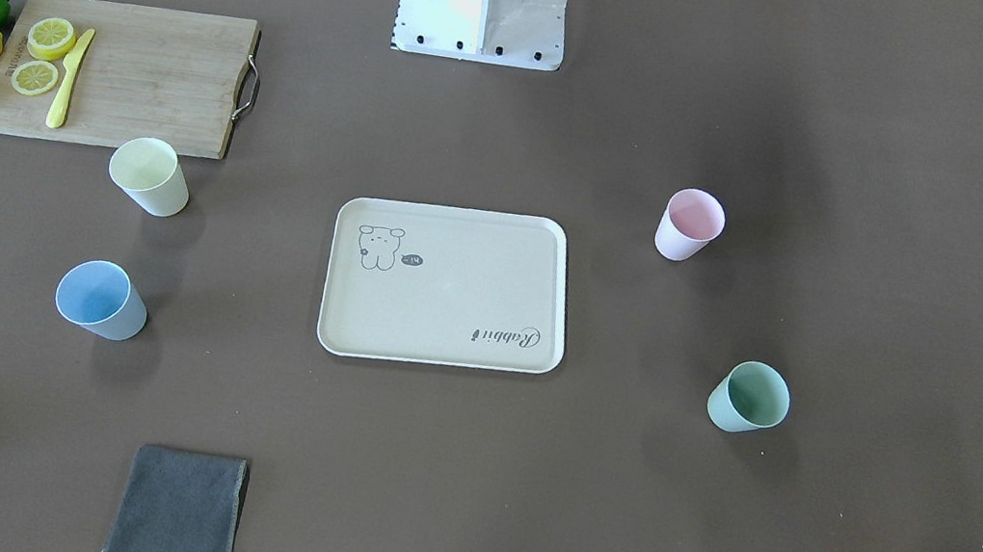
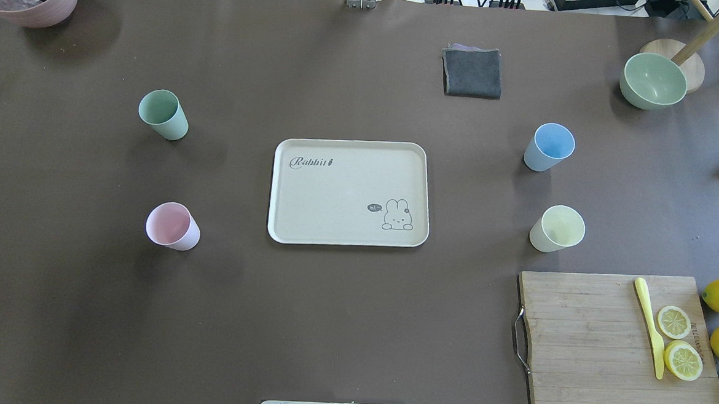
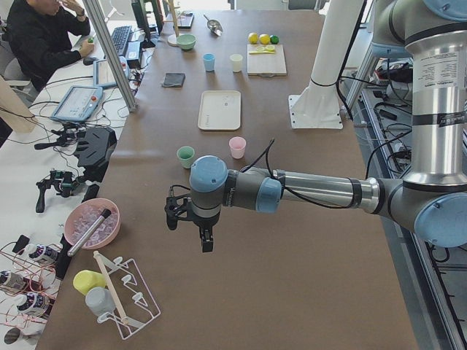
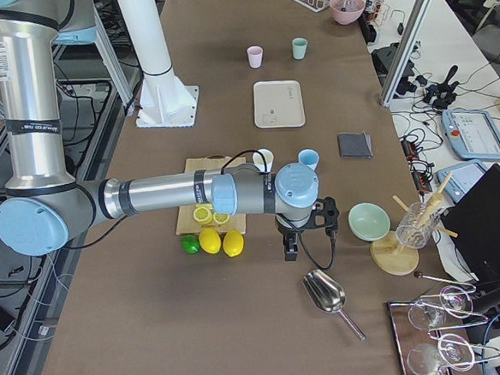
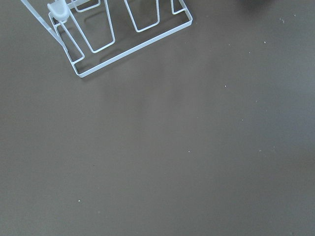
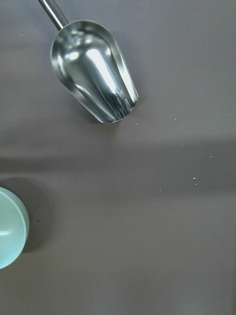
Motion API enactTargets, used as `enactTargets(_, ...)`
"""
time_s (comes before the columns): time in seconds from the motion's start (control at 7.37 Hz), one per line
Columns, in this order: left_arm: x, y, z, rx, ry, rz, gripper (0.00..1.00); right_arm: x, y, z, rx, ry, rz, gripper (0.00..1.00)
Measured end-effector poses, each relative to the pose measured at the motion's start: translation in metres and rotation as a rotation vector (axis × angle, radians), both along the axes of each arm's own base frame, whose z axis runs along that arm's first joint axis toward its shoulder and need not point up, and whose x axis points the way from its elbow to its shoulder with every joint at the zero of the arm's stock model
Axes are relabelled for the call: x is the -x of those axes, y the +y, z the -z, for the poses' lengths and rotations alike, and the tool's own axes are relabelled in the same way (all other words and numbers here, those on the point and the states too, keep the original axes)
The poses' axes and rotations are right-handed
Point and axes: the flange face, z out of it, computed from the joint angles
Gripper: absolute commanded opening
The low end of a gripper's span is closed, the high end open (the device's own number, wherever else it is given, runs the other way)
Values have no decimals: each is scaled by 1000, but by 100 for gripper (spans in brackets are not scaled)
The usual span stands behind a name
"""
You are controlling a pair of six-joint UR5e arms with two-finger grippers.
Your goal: Place all cups on tray
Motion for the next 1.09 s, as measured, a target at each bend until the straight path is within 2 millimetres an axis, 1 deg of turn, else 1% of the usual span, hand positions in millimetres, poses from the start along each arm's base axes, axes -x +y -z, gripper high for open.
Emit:
enactTargets(0.41, -1, -3, 4, -5, 1, -2, 98, 0, 1, 0, 2, 1, -1, 100)
enactTargets(0.54, -2, -4, 6, -10, 1, -2, 98, 0, 0, 4, -5, 2, -2, 100)
enactTargets(0.81, -3, -14, 22, -46, 7, -6, 98, -1, -4, 22, -18, 16, -22, 100)
enactTargets(0.95, -9, -22, 31, -67, 17, -20, 98, 2, -5, 31, -28, 20, -25, 100)
enactTargets(1.09, -21, -30, 42, -83, 25, -39, 98, 7, -5, 41, -39, 20, -23, 100)
